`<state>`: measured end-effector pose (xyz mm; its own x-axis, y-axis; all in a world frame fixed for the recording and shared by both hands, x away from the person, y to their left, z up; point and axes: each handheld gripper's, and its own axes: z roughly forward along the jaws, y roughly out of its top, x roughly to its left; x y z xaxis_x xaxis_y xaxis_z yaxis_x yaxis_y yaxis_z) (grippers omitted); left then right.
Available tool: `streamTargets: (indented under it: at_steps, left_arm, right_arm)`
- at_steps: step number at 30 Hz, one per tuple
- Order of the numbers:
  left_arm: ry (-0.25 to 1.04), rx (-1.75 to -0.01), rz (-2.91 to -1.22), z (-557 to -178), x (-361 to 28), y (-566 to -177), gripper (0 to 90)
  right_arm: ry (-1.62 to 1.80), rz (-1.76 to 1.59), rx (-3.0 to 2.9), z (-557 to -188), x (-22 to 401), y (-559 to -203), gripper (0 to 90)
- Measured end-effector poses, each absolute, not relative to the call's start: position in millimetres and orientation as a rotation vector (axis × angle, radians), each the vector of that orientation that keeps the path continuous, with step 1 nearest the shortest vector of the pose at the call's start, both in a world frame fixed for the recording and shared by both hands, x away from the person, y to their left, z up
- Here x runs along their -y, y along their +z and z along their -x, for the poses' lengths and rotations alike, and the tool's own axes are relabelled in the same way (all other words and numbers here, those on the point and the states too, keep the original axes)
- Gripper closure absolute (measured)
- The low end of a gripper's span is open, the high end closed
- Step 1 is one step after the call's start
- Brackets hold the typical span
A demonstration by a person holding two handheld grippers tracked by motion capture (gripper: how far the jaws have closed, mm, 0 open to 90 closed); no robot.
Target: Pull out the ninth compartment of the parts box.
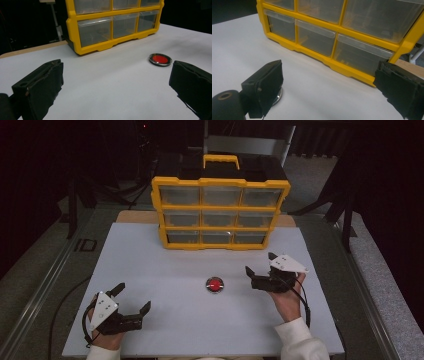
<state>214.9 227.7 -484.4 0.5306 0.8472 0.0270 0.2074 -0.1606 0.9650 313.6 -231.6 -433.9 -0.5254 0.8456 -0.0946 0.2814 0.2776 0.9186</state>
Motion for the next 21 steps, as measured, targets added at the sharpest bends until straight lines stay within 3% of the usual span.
streamTargets:
  at_steps: [21]
  left_arm:
    - [0.725,-0.903,-1.669,-214.8,-227.2,-485.3,0.0]
  right_arm:
    - [1.195,-0.967,-1.975,-334.4,220.8,-429.9,8.0]
